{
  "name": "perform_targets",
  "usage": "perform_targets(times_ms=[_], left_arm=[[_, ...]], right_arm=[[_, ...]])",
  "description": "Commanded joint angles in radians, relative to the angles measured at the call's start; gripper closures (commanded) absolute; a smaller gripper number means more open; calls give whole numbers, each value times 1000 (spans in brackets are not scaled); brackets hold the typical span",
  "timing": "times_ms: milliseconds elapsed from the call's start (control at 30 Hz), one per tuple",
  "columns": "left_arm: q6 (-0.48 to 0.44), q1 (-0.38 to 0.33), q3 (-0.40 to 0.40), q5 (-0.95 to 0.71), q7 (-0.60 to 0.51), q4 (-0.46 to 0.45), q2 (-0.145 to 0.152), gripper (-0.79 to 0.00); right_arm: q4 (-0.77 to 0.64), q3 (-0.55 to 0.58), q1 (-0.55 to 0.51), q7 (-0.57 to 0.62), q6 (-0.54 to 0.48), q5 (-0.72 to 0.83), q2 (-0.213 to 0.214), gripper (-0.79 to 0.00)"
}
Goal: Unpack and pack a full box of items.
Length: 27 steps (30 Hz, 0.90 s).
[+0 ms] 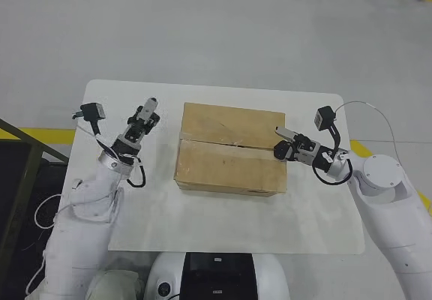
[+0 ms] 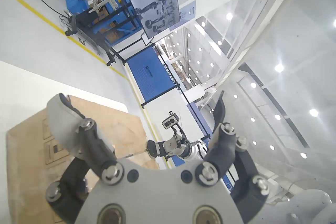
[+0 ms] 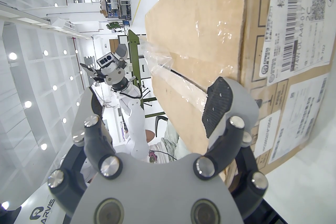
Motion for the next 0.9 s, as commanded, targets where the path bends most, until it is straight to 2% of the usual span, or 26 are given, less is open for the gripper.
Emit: perform_targets(times_ms=[0, 200, 467, 667, 867], left_arm=[[14, -24, -38, -30, -38, 21, 5, -785], [31, -98, -103, -69, -120, 118, 17, -785], [30, -199, -134, -49, -164, 266, 28, -785], [34, -245, -143, -43, -180, 338, 35, -785], [34, -261, -143, -56, -193, 369, 38, -785]], right_arm=[[0, 0, 0, 0, 0, 0, 0, -785], [0, 0, 0, 0, 0, 0, 0, -785], [0, 0, 0, 0, 0, 0, 0, -785], [0, 0, 0, 0, 0, 0, 0, -785], [0, 0, 0, 0, 0, 0, 0, -785]])
